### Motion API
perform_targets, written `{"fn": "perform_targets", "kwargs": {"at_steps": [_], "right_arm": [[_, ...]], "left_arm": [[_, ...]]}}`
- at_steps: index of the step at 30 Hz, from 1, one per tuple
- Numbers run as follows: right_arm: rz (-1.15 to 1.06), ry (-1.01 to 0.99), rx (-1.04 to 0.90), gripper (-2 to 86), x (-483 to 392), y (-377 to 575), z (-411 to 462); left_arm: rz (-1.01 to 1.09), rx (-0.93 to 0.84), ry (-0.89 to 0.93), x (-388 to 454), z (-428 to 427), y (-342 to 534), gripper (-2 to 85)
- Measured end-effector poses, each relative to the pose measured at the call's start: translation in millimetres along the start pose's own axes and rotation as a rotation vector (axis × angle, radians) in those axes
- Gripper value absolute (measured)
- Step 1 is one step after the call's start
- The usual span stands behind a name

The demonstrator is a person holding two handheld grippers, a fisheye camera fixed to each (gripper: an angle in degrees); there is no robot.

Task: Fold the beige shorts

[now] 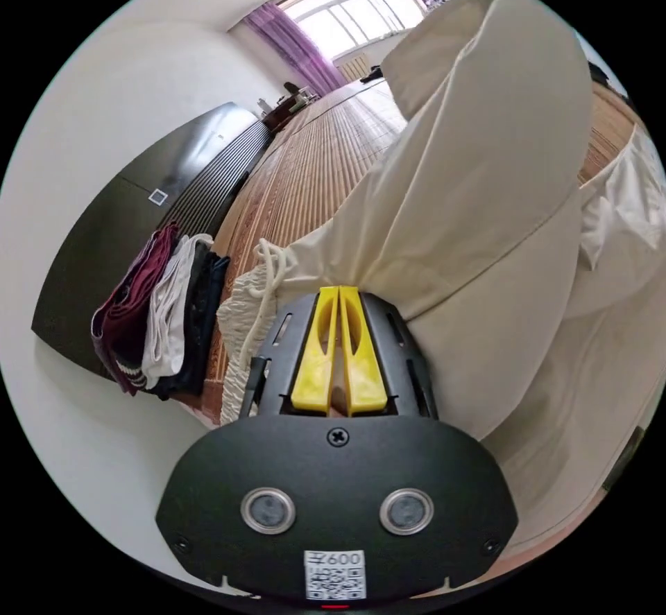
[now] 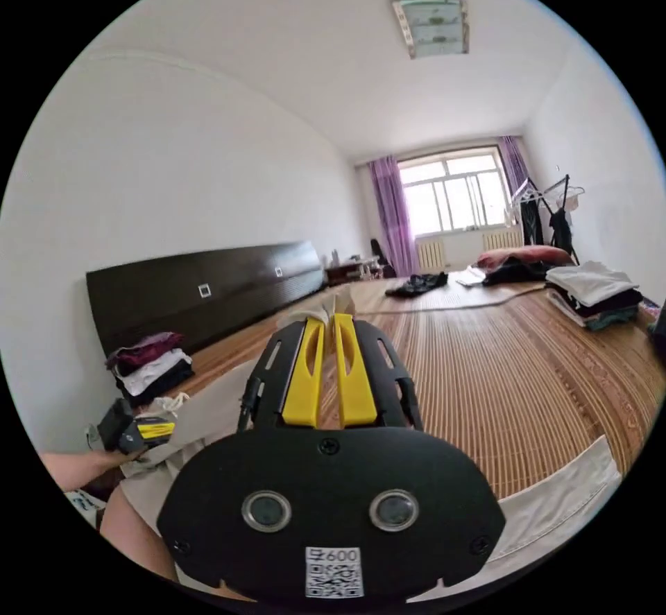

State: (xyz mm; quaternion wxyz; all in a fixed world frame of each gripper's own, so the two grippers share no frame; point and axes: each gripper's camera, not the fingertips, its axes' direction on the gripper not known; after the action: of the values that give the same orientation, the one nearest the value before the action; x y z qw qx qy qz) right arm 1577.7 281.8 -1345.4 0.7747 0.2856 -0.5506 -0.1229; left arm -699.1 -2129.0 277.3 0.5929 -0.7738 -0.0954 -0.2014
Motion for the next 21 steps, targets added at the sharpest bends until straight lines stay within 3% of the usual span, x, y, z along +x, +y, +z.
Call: {"fn": "perform_targets", "kwargs": {"at_steps": [4,7,10,12,14,19,21], "right_arm": [[0.159,0.058,-0.041,7.2,59.3,23.1,-67.2],[0.568,0.085,-0.131,6.9,140.9,96.3,-108.3],[0.808,0.206,0.213,0.8,165.0,166.0,-224.9],[0.77,0.373,0.334,-0.3,154.3,164.8,-293.6],[0.686,0.436,0.262,-0.6,146.3,134.5,-304.3],[0.432,0.229,0.032,-0.3,111.7,39.0,-225.3],[0.241,0.113,-0.157,0.9,70.5,-2.5,-141.0]], "left_arm": [[0.053,-0.037,-0.02,17.9,17.0,-35.6,0.4],[0.114,-0.019,-0.055,35.6,28.9,-52.3,0.4],[0.119,-0.042,-0.138,44.5,42.2,-56.8,0.4],[0.122,-0.033,-0.162,47.1,46.7,-55.5,0.4],[0.155,-0.025,-0.212,56.3,50.0,-53.7,0.4],[0.197,-0.02,-0.296,69.7,56.2,-49.6,0.4],[0.202,-0.015,-0.299,68.6,56.5,-45.9,0.4]]}}
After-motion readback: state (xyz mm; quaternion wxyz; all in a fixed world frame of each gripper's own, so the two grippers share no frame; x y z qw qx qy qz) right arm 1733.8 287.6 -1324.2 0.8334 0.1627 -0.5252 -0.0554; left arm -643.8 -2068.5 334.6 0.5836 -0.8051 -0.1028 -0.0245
